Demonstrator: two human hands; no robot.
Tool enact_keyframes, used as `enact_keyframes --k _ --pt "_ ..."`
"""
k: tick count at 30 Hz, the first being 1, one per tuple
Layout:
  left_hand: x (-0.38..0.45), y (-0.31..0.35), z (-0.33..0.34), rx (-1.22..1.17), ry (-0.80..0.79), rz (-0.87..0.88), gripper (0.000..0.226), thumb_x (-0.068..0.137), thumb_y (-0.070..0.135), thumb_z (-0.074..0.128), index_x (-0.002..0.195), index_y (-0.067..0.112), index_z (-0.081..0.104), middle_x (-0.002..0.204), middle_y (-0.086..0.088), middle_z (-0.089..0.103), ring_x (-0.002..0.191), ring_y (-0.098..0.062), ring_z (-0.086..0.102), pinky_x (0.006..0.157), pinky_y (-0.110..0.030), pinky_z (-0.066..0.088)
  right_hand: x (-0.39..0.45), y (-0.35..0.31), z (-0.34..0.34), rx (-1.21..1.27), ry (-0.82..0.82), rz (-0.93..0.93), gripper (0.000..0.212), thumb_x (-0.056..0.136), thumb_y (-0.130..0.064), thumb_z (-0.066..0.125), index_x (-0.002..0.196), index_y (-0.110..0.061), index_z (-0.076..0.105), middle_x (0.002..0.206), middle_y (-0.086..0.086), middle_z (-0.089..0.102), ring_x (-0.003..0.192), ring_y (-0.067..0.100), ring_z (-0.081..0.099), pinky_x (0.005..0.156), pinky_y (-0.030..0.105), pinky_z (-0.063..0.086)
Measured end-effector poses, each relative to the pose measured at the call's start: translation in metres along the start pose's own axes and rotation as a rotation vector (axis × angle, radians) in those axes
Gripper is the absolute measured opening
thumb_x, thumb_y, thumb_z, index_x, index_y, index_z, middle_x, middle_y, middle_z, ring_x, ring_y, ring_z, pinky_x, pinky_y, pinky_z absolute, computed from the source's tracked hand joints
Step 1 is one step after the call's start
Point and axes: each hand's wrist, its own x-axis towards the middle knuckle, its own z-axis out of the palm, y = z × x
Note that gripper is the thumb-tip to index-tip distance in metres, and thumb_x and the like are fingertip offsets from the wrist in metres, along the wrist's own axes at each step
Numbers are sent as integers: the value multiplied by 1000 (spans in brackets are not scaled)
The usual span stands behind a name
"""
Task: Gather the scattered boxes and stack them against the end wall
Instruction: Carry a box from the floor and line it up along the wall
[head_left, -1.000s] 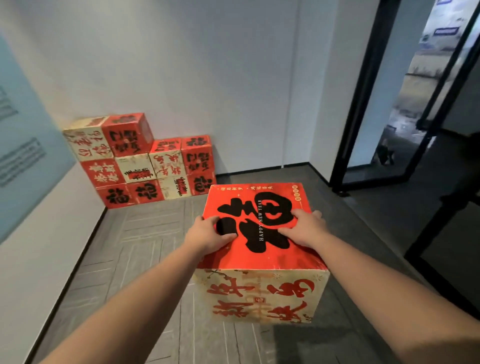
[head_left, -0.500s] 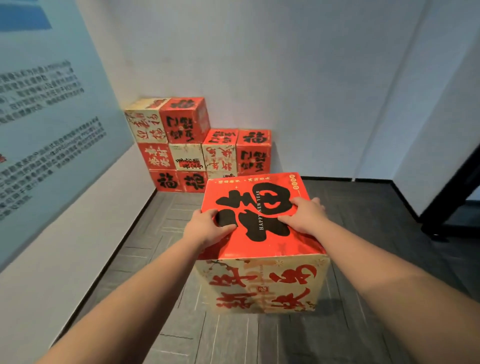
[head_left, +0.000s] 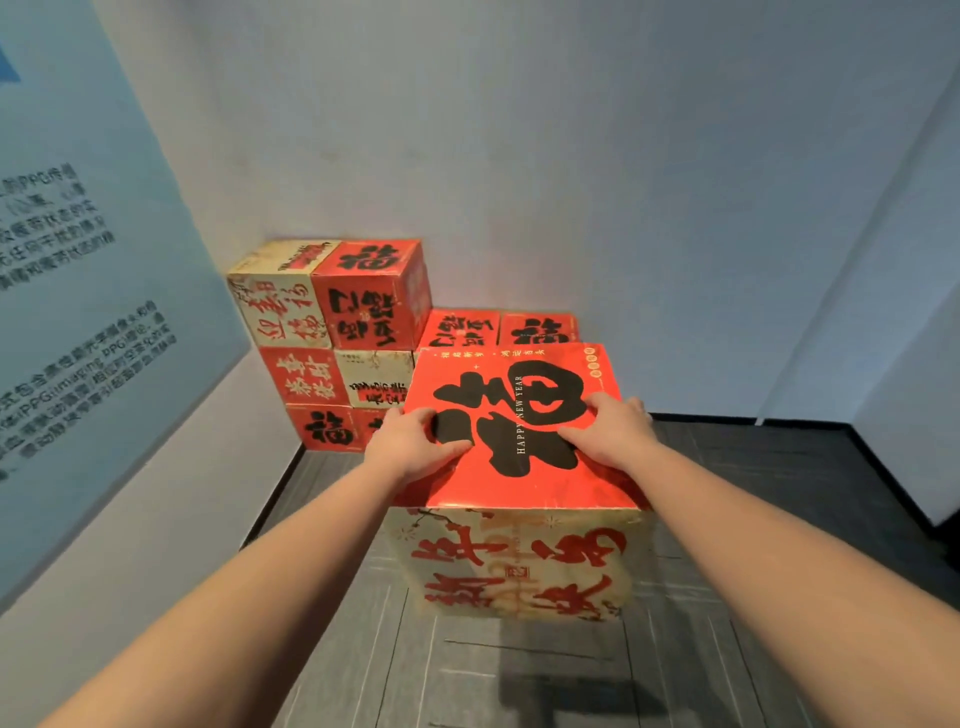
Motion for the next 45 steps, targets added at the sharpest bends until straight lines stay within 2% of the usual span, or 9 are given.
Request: enact_keyframes --k 12,19,22,29,32,35,40,45 --pt "287 44 -35 6 49 -28 73 76 58 68 136 22 49 133 -11 43 124 -28 48 106 -38 39 297 -72 -16 32 0 -30 66 83 -51 65 141 -28 43 139 20 36 129 40 39 107 43 36" --pt "432 46 -66 -32 65 -42 72 74 60 68 134 24 51 133 -11 44 126 -28 47 107 -38 38 447 -130 -24 18 8 -53 65 76 -57 64 135 -34 49 131 19 46 127 37 40 106 44 37" --pt "505 40 -80 -28 69 9 69 75 59 68 132 24 53 132 -10 45 126 -28 47 107 -38 38 509 -155 -19 29 34 -42 64 77 -56 64 134 -33 49 128 18 48 125 36 41 103 43 37" --pt "649 42 -106 -5 37 116 71 75 59 68 134 25 50 137 -9 41 127 -30 45 105 -41 38 613 -194 -6 67 142 54 64 81 -52 66 137 -28 48 130 17 45 127 35 39 103 42 38" --pt "691 37 -108 0 26 122 72 74 58 69 134 25 50 137 -10 43 128 -30 44 106 -40 37 646 -206 1 75 148 74 67 80 -52 67 140 -29 45 132 16 43 127 35 40 106 46 38" --pt "728 33 -101 15 6 102 73 74 58 69 136 25 48 141 -11 40 132 -30 40 106 -39 35 678 -210 9 77 136 100 69 81 -50 68 142 -30 43 134 14 39 126 35 41 108 50 36" --pt "777 28 -85 -11 7 61 71 74 56 70 135 26 49 141 -10 38 132 -29 41 105 -38 36 733 -211 25 73 91 78 67 85 -44 67 144 -26 41 136 16 37 127 36 41 107 42 35" --pt "813 20 -65 3 0 8 71 75 55 71 135 27 48 147 -10 32 133 -29 39 104 -39 38 771 -204 46 70 35 77 66 86 -43 67 144 -26 41 136 16 37 128 36 41 107 42 35"
